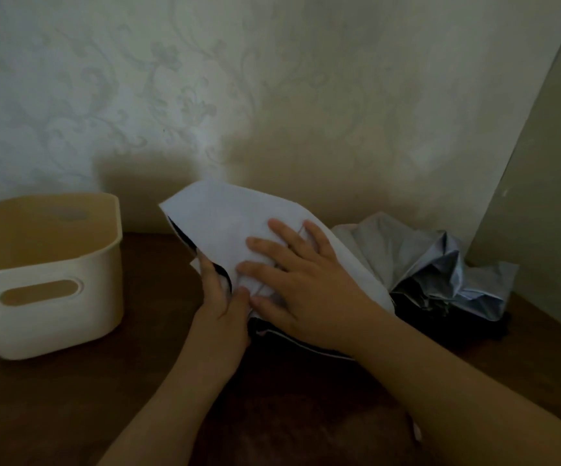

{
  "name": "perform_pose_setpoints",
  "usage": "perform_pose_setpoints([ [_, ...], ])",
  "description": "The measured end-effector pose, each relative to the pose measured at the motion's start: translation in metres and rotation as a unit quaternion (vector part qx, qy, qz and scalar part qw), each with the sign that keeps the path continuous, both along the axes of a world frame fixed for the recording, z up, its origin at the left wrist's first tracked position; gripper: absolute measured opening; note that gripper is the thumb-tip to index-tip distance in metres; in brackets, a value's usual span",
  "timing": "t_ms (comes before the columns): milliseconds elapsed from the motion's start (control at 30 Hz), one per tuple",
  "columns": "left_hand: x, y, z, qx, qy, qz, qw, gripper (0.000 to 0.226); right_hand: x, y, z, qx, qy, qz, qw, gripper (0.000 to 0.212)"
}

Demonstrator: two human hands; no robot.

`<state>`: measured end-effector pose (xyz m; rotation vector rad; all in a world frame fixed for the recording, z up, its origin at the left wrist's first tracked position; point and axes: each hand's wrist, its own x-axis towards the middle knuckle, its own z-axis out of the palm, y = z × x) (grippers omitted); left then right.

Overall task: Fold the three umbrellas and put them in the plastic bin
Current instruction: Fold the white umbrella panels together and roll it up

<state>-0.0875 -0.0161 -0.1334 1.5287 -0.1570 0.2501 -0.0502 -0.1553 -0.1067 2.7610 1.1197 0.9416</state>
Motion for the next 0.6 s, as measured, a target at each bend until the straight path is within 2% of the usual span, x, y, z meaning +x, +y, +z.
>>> perform_pose_setpoints([
  [167, -0.001, 0.004, 0.002, 0.040, -0.023, 0.035, 0.998, 0.072, 0.003, 0.001, 0.003, -0.015, -0.005, 0.019, 1.000, 0.045],
  [267, 0.001, 0.007, -0.002, 0.082, -0.041, 0.028, 0.995, 0.065, 0.004, 0.001, 0.002, 0.000, -0.011, 0.021, 1.000, 0.043],
  [400, 0.001, 0.006, -0.002, 0.018, 0.000, -0.028, 0.999, 0.038, 0.011, -0.005, 0.002, 0.004, -0.028, 0.038, 0.999, 0.041],
  [467, 0.001, 0.006, 0.001, 0.025, 0.000, -0.028, 0.999, 0.053, 0.014, -0.014, 0.002, 0.016, -0.062, -0.002, 0.998, 0.043],
  [533, 0.005, 0.008, 0.001, 0.057, -0.006, 0.002, 0.998, 0.071, 0.012, -0.027, 0.008, 0.112, -0.048, -0.071, 0.990, 0.051],
  [600, 0.007, 0.012, 0.002, 0.043, 0.008, 0.019, 0.999, 0.071, 0.006, -0.043, 0.018, 0.243, 0.037, -0.142, 0.959, 0.060],
])
